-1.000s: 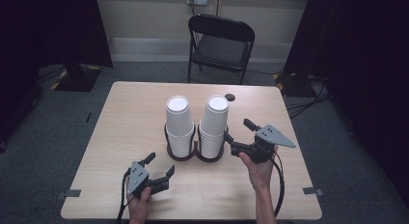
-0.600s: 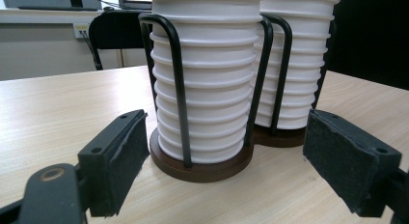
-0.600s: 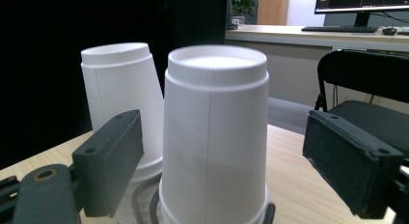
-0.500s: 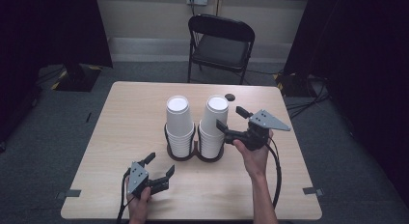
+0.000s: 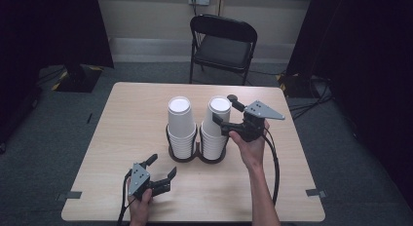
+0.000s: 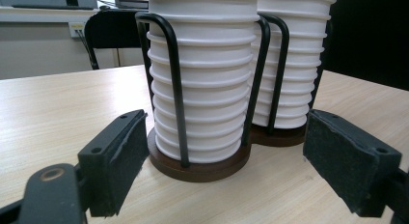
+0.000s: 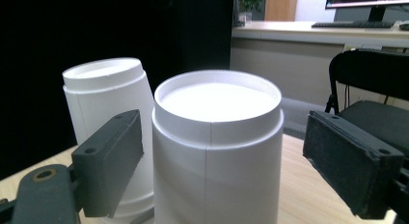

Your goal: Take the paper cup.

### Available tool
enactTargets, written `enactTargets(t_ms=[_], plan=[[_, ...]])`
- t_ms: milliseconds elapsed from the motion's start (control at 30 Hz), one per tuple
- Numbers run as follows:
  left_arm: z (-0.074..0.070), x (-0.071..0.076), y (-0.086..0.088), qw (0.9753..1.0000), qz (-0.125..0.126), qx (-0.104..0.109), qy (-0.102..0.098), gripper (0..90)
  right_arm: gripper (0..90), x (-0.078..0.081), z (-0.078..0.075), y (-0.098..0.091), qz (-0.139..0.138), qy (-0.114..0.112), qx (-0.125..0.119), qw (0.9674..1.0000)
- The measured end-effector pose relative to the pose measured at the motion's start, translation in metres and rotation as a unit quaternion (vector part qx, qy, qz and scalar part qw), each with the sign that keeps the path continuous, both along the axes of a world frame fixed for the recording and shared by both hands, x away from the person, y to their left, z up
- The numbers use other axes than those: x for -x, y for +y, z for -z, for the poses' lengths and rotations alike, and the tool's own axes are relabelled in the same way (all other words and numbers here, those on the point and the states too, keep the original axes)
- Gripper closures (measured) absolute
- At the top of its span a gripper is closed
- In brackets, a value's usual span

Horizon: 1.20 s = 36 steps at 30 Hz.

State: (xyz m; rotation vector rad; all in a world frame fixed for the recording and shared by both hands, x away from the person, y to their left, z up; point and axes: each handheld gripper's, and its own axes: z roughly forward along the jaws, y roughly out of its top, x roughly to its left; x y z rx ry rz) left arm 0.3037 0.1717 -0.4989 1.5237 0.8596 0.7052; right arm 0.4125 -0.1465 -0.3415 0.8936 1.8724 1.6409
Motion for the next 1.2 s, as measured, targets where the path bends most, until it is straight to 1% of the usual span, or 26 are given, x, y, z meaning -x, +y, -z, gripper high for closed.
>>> enactTargets(t_ms=[33, 167, 300, 367, 533, 667, 800, 967, 1100, 1200], plan=[[0.0, 0.0, 0.0, 1.0, 0.0, -0.001, 0.0, 15.8, 13.7, -0.002, 0.001, 0.002, -0.001, 0.0, 0.002, 1.0], [0.0, 0.0, 0.0, 1.0, 0.001, 0.0, 0.0, 15.8, 13.8, -0.006, 0.003, 0.005, -0.006, 0.006, -0.009, 0.9999], [0.0, 0.0, 0.0, 1.0, 0.0, -0.001, -0.001, 15.8, 13.9, -0.011, 0.004, 0.009, -0.01, 0.01, -0.004, 0.9999], [0.0, 0.0, 0.0, 1.0, 0.0, 0.003, 0.001, 15.8, 13.9, -0.013, 0.003, 0.012, -0.011, 0.008, -0.001, 0.9999], [0.0, 0.0, 0.0, 1.0, 0.002, 0.003, 0.0, 15.8, 13.8, -0.019, 0.007, 0.017, -0.018, 0.02, -0.003, 0.9997], [0.0, 0.0, 0.0, 1.0, 0.001, 0.003, 0.0, 15.8, 13.4, -0.022, 0.013, 0.02, -0.011, 0.026, 0.014, 0.9995], [0.0, 0.0, 0.0, 1.0, 0.0, 0.003, 0.0, 15.8, 13.4, -0.026, 0.018, 0.021, -0.019, 0.039, 0.012, 0.999], [0.0, 0.0, 0.0, 1.0, 0.0, 0.003, -0.001, 15.8, 13.5, -0.026, 0.024, 0.022, -0.021, 0.044, 0.009, 0.9987], [0.0, 0.001, 0.0, 1.0, 0.0, 0.003, -0.001, 15.8, 13.4, -0.027, 0.029, 0.024, -0.017, 0.048, 0.025, 0.9984], [0.0, 0.0, 0.0, 1.0, -0.001, 0.003, -0.001, 15.8, 13.0, -0.028, 0.032, 0.023, -0.023, 0.054, 0.025, 0.998]])
